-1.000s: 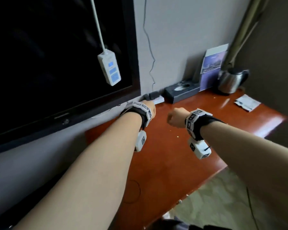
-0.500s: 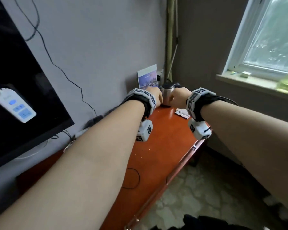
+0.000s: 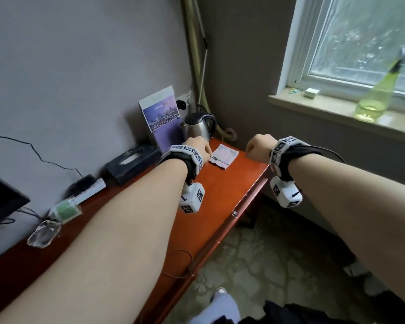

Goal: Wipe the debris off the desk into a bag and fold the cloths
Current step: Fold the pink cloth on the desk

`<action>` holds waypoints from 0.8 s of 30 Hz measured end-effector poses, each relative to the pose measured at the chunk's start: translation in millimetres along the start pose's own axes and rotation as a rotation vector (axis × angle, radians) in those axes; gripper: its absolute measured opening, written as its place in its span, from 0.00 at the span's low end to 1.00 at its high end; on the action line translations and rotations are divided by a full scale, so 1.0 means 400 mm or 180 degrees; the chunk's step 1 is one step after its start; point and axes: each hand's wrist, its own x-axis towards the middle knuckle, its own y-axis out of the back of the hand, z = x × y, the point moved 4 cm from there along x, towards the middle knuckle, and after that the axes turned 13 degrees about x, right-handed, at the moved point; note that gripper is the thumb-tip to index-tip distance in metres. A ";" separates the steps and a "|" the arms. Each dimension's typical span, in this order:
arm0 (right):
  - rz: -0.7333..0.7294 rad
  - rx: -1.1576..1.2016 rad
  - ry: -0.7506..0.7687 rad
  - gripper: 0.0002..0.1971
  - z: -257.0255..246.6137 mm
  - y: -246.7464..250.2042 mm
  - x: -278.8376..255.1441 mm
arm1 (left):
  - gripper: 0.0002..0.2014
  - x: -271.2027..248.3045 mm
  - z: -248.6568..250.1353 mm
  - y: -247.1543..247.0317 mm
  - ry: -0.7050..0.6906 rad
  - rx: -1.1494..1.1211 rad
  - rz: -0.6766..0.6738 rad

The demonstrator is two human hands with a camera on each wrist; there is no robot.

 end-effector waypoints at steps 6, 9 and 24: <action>-0.0269 0.0017 -0.0050 0.11 0.088 -0.067 0.190 | 0.08 0.180 0.038 -0.102 0.0132 -0.0050 -0.0140; -0.0376 -0.0058 -0.0042 0.10 0.118 -0.087 0.318 | 0.10 0.292 0.046 -0.151 0.0134 -0.0091 -0.0248; -0.1453 -0.0375 0.0084 0.12 0.213 -0.344 0.793 | 0.17 0.677 -0.020 -0.437 0.0600 -0.0465 -0.1149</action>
